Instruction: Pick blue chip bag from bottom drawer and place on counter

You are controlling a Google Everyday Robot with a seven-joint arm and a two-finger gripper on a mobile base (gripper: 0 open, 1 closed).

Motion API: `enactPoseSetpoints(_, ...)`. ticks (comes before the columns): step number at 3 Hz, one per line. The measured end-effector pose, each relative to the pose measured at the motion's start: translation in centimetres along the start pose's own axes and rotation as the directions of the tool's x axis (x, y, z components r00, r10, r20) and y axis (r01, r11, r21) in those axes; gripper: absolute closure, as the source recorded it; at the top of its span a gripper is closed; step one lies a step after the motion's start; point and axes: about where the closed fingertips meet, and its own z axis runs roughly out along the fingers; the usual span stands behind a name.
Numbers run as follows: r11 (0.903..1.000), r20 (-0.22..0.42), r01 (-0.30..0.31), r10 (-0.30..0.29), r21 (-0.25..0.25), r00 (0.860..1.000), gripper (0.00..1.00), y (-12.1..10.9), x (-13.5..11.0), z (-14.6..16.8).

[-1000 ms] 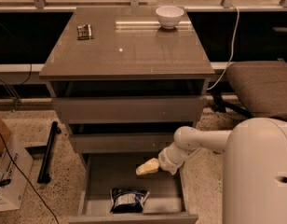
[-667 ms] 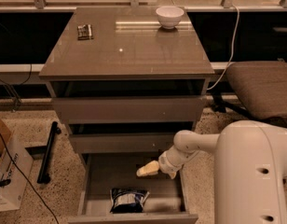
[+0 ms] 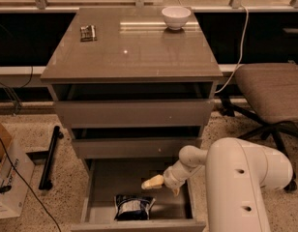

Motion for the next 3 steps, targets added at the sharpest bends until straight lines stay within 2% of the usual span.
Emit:
enactPoseSetpoints(1,0.9989,-0.037,-0.028,0.027,-0.036,0.999,0.0,-0.8,-0.5,3.5)
enactPoseSetpoints(2,0.9977,-0.114,-0.046,0.041,-0.049,0.993,0.0,-1.0,0.3,7.7)
enactPoseSetpoints(3,0.9974,-0.168,-0.056,0.048,-0.045,0.985,0.0,-1.1,1.4,10.0)
